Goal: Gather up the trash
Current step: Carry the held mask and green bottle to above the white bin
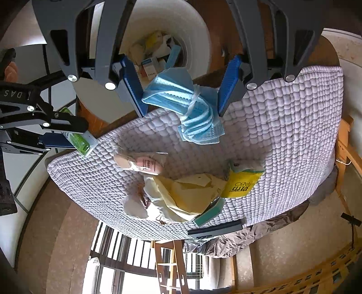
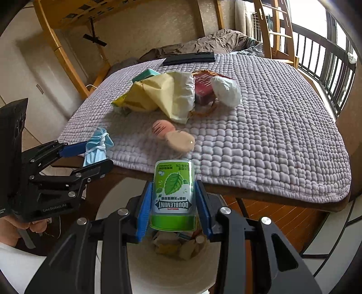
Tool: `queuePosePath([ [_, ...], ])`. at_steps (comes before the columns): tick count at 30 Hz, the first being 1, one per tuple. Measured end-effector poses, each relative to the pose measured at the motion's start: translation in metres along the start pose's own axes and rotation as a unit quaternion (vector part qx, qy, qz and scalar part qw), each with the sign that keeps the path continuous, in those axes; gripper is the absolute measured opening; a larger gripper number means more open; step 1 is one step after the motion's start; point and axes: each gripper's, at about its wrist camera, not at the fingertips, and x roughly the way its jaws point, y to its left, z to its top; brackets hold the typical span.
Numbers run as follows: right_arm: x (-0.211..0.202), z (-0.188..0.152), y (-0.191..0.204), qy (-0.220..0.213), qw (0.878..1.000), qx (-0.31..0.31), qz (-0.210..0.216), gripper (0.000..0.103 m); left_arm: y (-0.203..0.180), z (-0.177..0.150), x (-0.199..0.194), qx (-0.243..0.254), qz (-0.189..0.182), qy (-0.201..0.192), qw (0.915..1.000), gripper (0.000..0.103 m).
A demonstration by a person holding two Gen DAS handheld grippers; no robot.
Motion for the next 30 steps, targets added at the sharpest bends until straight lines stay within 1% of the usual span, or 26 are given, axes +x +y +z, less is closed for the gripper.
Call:
queuePosePath([
  [9,-0.001,-0.009,0.005,0.006,1.0,-0.002,0.003,0.037,-0.005,-0.011,-0.007,0.007,-0.006,0.005,0.9999,0.064],
  [17,0.002,-0.015,0.008,0.015,1.0,-0.003,0.005,0.037,-0.013,-0.022,-0.009,0.016,-0.013,0.019,0.9996,0.064],
  [30,0.012,-0.026,0.01,0.038,0.999,-0.002,0.008,0.037,-0.023,-0.033,0.003,0.03,-0.025,0.047,0.9981,0.064],
])
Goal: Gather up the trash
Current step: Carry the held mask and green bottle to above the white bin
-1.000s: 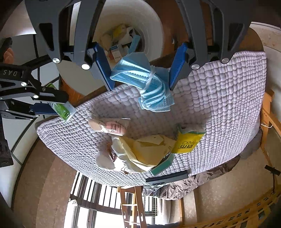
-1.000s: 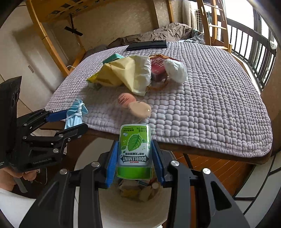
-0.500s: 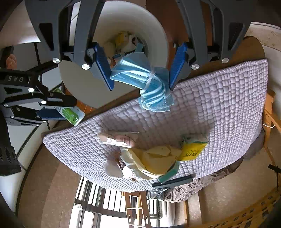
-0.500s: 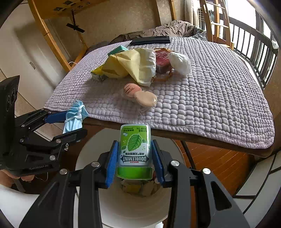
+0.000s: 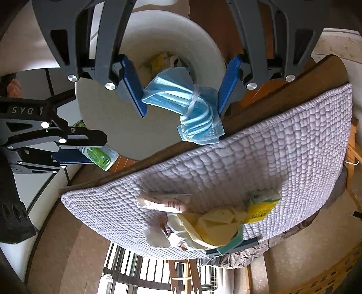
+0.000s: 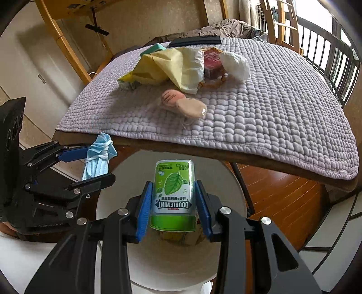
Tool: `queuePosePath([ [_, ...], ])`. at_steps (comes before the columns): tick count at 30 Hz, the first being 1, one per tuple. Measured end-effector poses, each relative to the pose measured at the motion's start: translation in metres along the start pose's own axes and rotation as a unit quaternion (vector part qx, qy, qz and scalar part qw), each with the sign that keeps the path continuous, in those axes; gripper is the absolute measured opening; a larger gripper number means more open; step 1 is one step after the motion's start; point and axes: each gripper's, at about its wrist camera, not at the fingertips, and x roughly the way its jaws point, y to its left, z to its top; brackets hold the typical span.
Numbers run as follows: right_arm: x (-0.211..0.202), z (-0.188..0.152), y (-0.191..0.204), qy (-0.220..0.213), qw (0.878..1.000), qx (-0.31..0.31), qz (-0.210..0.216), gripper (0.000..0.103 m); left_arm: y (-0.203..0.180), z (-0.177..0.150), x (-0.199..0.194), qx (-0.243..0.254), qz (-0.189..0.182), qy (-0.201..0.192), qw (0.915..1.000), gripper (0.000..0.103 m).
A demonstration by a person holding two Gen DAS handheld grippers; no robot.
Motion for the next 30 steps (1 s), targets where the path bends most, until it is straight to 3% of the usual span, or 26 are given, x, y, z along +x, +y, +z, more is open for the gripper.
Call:
queuePosePath([
  [30,0.025,-0.024,0.006,0.033,0.999,0.002,0.005,0.037,0.001,-0.014,0.03,0.008,-0.001,0.039,0.9992,0.064],
])
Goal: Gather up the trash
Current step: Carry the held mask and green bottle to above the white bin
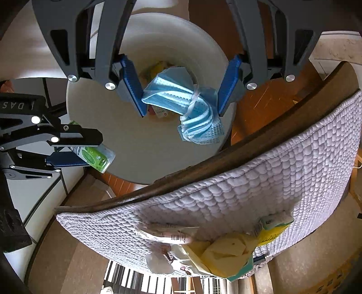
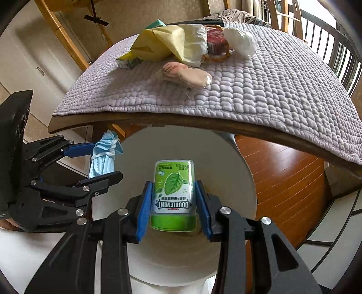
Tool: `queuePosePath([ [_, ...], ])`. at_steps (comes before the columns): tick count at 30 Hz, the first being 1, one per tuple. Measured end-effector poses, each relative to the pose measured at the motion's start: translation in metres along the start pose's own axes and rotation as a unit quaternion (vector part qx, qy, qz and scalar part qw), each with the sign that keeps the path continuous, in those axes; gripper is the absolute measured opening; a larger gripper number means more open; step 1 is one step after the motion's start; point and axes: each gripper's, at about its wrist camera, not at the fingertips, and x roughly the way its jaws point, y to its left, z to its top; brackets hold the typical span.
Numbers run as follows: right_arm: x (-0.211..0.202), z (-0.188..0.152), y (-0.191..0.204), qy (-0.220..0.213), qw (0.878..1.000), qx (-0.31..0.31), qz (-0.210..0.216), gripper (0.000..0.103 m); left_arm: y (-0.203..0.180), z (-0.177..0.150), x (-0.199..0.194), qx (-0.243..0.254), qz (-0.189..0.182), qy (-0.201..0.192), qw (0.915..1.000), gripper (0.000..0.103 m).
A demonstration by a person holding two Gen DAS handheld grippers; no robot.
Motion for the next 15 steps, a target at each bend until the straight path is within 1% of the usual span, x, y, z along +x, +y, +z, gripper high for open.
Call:
queuePosePath([
  [15,0.019,-0.004,0.003,0.024,1.0,0.005,0.005,0.037,-0.005,0.003,0.018,-0.002,0.003,0.016,0.9999,0.064],
])
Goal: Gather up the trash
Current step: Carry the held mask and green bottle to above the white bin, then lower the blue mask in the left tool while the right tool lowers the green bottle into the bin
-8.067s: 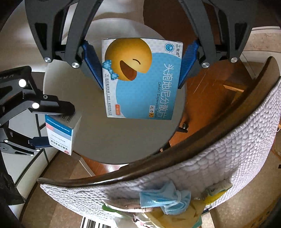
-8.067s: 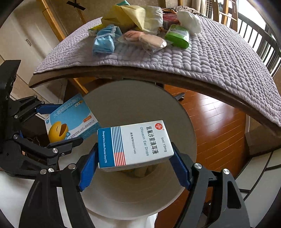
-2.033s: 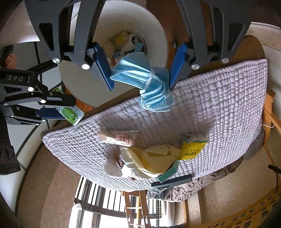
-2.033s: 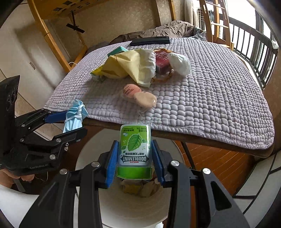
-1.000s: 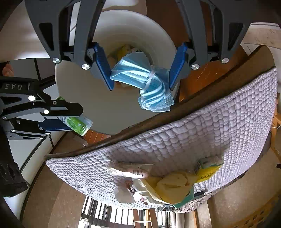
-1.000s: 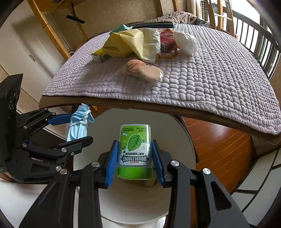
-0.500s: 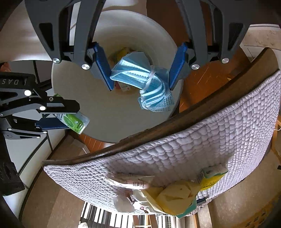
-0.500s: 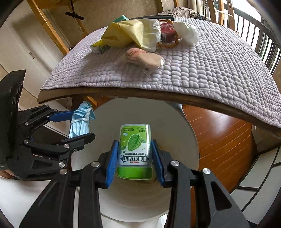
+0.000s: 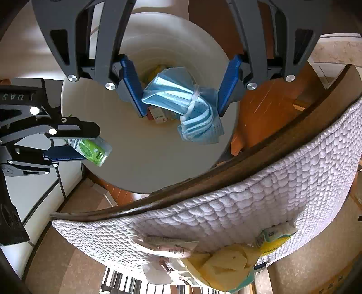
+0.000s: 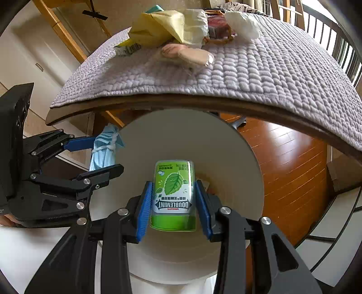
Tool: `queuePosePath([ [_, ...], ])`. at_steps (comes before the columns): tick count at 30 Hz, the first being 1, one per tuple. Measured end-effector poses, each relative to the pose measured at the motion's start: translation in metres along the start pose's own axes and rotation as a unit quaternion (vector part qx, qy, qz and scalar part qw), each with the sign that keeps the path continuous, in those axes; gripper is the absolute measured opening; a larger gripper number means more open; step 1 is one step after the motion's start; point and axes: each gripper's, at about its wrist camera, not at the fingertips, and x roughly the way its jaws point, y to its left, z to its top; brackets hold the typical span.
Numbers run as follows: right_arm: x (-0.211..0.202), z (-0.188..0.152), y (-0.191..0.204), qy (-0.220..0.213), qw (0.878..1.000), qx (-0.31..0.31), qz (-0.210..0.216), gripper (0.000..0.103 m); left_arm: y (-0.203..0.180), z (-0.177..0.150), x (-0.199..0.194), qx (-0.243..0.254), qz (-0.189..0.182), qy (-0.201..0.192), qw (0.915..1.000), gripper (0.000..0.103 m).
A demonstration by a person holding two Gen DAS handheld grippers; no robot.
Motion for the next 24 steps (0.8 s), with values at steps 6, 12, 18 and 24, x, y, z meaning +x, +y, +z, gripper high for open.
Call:
queuePosePath([
  [6,0.01,0.0,0.001,0.01,1.0,0.003,0.0,0.037,-0.003,0.001,0.008,0.0,0.001,0.006,1.0,0.064],
  [12,0.018,-0.001,0.001,0.017,1.0,0.005,0.0,0.037,-0.003,0.003,0.017,-0.001,0.001,0.013,0.9999,0.064],
  [18,0.023,-0.003,0.0,0.023,1.0,0.006,0.0,0.037,-0.003,0.006,0.025,-0.001,0.001,0.018,0.9998,0.064],
  [24,0.031,-0.005,0.0,0.032,0.999,0.006,0.003,0.037,-0.007,0.007,0.034,0.001,0.001,0.023,0.9997,0.064],
])
